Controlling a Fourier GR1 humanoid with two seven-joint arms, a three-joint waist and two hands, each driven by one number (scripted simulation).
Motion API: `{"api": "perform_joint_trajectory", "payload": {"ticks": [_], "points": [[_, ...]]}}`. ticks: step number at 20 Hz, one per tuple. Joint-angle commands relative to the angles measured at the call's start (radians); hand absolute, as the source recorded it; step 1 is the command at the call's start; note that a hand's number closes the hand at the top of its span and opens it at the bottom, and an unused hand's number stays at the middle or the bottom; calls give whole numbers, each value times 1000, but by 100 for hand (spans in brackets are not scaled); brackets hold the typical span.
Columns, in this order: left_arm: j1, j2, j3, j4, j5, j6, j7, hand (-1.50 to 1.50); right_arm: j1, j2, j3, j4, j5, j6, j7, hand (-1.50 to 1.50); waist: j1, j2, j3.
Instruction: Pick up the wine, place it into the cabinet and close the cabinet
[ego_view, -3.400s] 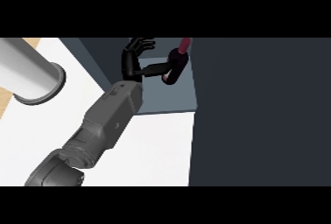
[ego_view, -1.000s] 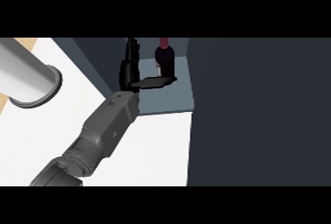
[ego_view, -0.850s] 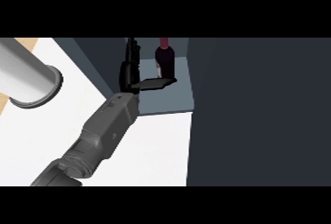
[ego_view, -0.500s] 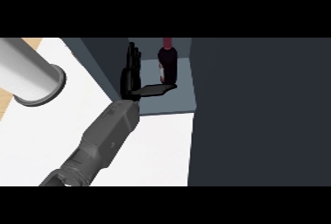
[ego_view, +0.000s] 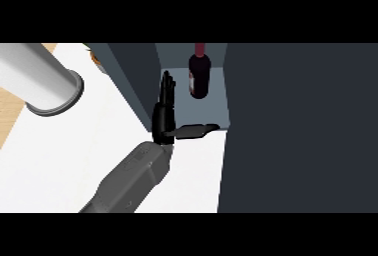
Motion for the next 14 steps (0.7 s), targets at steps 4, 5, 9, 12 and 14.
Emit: {"api": "perform_joint_trajectory", "payload": {"ticks": [4, 5, 9, 12, 14], "points": [[150, 0, -155, -288, -36, 171, 39, -150, 29, -1, -28, -43, -33, 0, -20, -150, 19, 2, 0], [199, 0, -179, -380, -63, 229, 55, -150, 42, -11, -36, -43, -27, 7, -18, -150, 25, 0, 0], [277, 30, -207, -543, -117, 253, 109, -150, -18, 5, -15, -28, 7, -38, 13, -150, 30, 0, 0], [385, 41, -235, -618, -156, 273, 95, -150, 77, 7, 19, -105, 15, -9, 5, -150, 25, 1, 0], [439, 57, -260, -716, -178, 326, 106, -150, 110, -1, -19, -110, -35, 18, -37, -150, 26, -1, 1]]}}
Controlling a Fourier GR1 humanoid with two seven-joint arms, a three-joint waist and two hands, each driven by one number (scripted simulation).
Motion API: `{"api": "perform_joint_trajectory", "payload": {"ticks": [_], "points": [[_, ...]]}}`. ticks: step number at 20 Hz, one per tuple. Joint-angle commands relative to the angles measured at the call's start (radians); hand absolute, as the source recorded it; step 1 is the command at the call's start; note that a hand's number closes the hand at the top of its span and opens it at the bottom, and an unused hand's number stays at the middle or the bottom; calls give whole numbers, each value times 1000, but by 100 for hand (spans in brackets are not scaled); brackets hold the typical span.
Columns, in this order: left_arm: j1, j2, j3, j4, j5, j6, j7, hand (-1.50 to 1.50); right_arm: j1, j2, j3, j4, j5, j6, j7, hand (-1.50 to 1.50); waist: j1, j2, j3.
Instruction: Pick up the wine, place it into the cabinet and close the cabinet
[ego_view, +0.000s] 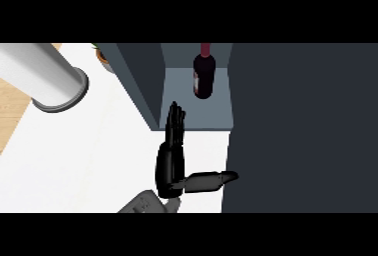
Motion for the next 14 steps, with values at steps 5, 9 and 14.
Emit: {"api": "perform_joint_trajectory", "payload": {"ticks": [5, 9, 14], "points": [[155, 138, -46, -339, -111, 131, 128, -150, 1, 4, 16, -88, -41, -18, 48, -150, 2, 0, 0], [285, 151, -94, -463, -149, 105, 93, -150, 22, -30, -37, -51, -99, 38, 18, -150, 1, 1, 0], [332, 272, -119, -574, -173, 60, 136, -150, -48, -21, 30, -129, -115, -15, 193, -150, 1, 0, -1]]}}
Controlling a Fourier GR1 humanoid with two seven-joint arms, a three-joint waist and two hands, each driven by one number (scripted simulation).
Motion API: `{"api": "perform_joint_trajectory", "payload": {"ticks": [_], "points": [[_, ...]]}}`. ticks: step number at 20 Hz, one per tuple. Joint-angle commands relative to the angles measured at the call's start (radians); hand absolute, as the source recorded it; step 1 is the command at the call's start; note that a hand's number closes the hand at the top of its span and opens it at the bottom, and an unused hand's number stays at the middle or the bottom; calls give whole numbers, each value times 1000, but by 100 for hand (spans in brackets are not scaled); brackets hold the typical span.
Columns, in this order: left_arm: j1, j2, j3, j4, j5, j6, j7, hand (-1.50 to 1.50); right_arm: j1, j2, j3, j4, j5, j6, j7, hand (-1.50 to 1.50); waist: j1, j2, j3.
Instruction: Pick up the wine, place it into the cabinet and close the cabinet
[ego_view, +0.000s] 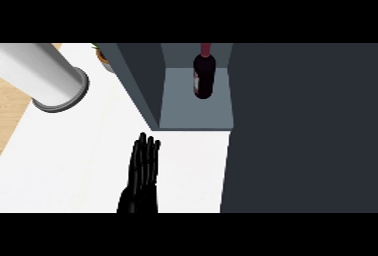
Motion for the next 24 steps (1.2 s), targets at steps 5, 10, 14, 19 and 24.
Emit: {"api": "perform_joint_trajectory", "payload": {"ticks": [5, 10, 14, 19, 24], "points": [[120, 190, -17, -215, -25, -81, 39, -150, 58, -23, 32, -92, -126, 60, 80, 150, 0, 0, 0], [145, 264, 57, -264, 6, -151, 77, -150, 83, -34, 48, -110, -114, 112, 39, 150, -5, 1, 0], [261, 344, 126, -312, 61, -242, -6, -150, 129, 2, 123, -96, -189, 100, 103, 150, 1, -1, -1], [290, 398, 240, -341, 106, -281, -2, -150, 184, 56, 270, -96, -126, 71, 123, 150, 0, -1, -1], [321, 428, 365, -325, 192, -374, -25, -150, 220, 15, 372, -183, -158, 128, 184, 150, -6, -2, -2]]}}
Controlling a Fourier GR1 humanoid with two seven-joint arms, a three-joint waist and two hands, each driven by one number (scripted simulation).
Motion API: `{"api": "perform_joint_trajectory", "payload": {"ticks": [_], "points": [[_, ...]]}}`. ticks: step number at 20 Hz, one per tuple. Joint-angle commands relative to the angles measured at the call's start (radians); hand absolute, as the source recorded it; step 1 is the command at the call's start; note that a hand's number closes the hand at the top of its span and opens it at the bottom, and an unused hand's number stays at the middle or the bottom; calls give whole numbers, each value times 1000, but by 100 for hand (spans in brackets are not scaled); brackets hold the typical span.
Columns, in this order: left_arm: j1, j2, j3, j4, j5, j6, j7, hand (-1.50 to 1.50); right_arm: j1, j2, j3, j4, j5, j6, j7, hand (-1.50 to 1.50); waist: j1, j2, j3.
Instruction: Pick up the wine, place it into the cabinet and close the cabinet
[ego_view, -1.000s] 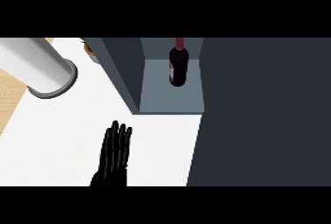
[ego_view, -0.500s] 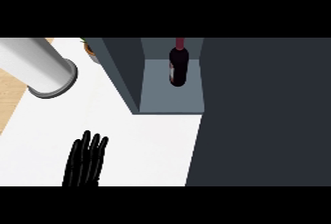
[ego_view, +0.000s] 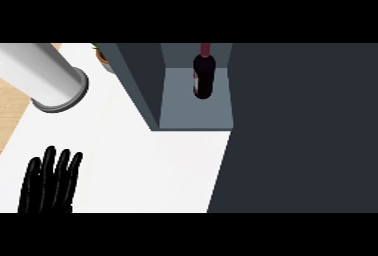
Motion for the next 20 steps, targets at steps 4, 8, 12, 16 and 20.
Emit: {"api": "perform_joint_trajectory", "payload": {"ticks": [4, 8, 12, 16, 20], "points": [[90, 48, 115, -31, 60, -85, -17, -150, 21, -7, 212, -175, 11, 18, 59, 150, 1, -1, 0], [137, 136, 284, -41, 173, -183, 16, -150, 61, -14, 349, -132, 82, 16, -14, 150, -3, -3, 0], [223, 150, 361, 13, 213, -297, -38, -150, -8, 10, 469, -186, 182, -134, 98, 150, 6, -7, -2], [148, 146, 371, 2, 208, -268, 28, -150, -124, 9, 595, -72, 241, -299, 34, 150, 0, -2, -2], [226, 174, 400, 7, 212, -340, 13, -150, -140, 8, 649, -32, 319, -374, -13, 150, 11, -10, -3]]}}
